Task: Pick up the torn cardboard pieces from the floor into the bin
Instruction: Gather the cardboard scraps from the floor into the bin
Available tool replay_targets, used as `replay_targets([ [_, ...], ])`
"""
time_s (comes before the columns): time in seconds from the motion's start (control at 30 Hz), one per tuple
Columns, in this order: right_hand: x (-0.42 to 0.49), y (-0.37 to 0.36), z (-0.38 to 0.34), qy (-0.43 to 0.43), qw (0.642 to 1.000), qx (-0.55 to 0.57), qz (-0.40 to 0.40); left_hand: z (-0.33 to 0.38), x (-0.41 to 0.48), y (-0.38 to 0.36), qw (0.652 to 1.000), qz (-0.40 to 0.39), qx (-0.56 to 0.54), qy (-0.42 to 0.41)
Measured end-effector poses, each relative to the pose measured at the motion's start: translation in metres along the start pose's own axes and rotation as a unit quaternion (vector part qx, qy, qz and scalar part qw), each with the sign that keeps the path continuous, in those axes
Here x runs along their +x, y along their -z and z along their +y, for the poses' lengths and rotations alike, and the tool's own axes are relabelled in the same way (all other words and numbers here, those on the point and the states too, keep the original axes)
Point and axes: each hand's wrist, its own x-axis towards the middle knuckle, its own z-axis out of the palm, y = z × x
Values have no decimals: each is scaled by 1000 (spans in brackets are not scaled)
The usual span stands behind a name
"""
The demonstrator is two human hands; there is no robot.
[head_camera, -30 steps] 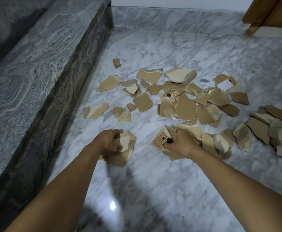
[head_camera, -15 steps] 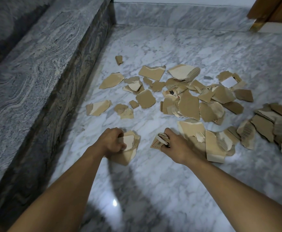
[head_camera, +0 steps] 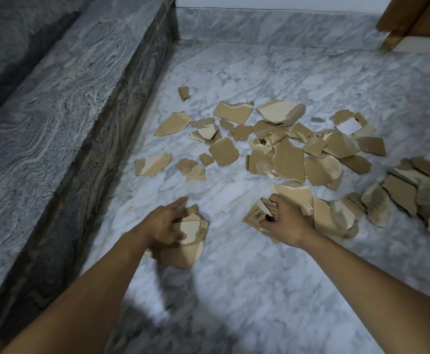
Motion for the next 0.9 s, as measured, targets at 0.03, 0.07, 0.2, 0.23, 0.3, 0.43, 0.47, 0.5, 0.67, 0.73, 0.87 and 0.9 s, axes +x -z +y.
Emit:
replay_targets([
  [0.03, 0, -3, -3, 2, 1000, -6, -3, 2, 1, 1, 1000, 0, -7, -7],
  [0.07, 0, -6, -5, 3, 1000, 0, -12, 3, 4, 2, 1000, -4, -10, -14],
  [0.2, 6, -20, -7, 4, 1000, 13, -26, 6, 14, 3, 1000, -14, -5, -27],
  [0.23, 6, -22, -7, 3, 999, 18, -26, 4, 16, 2, 1000, -5, -7, -30],
  [0.3, 8, -24, -8, 1, 999, 24, -25, 1, 18, -2, 999, 11, -18, -31],
  [0.43, 8, -29, -10, -2, 999, 31, -19, -2, 16, -8, 999, 30, -37, 3],
  [0.47, 8, -30, -11, 1, 999, 31, -19, -2, 15, -8, 999, 32, -38, 14],
  [0.5, 6, -30, -10, 3, 999, 27, -21, -1, 15, -7, 999, 32, -38, 23],
  [0.67, -4, -8, -9, 10, 1000, 13, -26, 15, 17, 5, 997, -37, 2, 66],
  [0.73, -6, 16, -9, 14, 1000, 14, -9, 22, 18, 13, 996, -56, -12, 72],
  [0.87, -11, 78, -1, -11, 999, 9, 30, 50, 28, 33, 990, -82, -85, 79],
  [0.9, -12, 93, 5, -17, 999, -8, 32, 61, 33, 38, 988, -93, -95, 74],
])
